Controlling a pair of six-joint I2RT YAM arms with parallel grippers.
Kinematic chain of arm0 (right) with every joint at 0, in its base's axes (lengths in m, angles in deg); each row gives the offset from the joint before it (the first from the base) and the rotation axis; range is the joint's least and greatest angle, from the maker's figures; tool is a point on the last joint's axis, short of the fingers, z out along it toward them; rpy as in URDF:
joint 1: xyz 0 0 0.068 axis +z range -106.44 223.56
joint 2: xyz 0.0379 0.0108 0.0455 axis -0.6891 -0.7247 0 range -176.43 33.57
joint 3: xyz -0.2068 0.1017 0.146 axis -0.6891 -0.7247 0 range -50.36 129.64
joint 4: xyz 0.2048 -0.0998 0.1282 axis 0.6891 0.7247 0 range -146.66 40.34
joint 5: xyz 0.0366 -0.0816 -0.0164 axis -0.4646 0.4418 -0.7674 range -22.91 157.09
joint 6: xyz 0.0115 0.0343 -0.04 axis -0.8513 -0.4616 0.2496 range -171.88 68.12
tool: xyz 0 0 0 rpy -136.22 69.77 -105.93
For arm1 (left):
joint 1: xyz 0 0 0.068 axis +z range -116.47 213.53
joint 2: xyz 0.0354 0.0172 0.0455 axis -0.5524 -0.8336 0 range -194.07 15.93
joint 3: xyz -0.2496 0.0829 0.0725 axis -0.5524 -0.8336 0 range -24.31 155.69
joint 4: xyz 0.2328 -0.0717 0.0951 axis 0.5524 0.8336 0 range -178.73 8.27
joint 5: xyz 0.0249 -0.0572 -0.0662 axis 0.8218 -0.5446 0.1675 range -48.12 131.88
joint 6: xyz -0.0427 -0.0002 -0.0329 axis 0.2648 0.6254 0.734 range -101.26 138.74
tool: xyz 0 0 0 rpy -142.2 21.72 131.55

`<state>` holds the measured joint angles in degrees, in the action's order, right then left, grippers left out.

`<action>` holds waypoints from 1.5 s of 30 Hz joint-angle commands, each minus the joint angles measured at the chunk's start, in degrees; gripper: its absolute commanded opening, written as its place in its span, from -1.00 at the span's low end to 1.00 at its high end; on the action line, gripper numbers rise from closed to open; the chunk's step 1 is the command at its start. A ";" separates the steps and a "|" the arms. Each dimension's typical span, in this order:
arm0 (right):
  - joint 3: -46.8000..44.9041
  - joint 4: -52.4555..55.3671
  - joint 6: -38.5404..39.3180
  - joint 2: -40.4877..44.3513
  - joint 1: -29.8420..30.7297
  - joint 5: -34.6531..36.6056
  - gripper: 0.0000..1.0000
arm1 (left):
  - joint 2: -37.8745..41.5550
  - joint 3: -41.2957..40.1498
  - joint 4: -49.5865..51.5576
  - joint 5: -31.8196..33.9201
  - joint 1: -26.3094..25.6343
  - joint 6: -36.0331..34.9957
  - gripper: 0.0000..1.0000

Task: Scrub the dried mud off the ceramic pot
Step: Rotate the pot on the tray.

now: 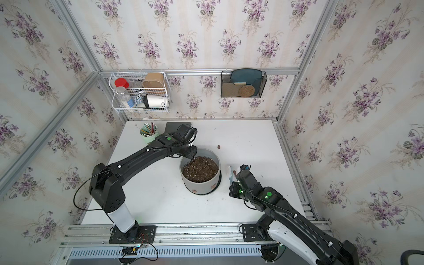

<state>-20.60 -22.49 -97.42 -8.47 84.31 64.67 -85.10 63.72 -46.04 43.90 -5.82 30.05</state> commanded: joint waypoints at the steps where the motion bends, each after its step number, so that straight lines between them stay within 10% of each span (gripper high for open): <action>1: -0.37 -1.69 -1.13 0.07 0.11 -0.61 -1.00 | -0.24 -0.01 -1.25 -0.73 0.07 -1.05 -0.21; 13: 0.08 0.15 -1.36 0.23 0.09 1.64 -1.00 | 4.88 -3.13 6.16 4.03 0.15 0.37 -1.00; 23: 0.67 -0.04 -0.92 -1.02 0.12 1.50 -1.00 | 10.62 -7.16 9.29 -0.93 0.10 2.45 -1.00; 32: -2.02 -0.07 -3.33 -0.02 2.91 2.50 -1.00 | 8.02 -6.05 2.06 -1.06 0.23 3.19 -0.17; 45: -1.31 -0.09 -3.86 0.48 2.93 2.15 -1.00 | 4.59 -5.51 0.18 -1.45 1.11 1.18 -0.51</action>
<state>-22.48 -22.14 -101.03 -7.75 87.11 66.18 -80.69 58.93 -43.55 43.60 -4.75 29.85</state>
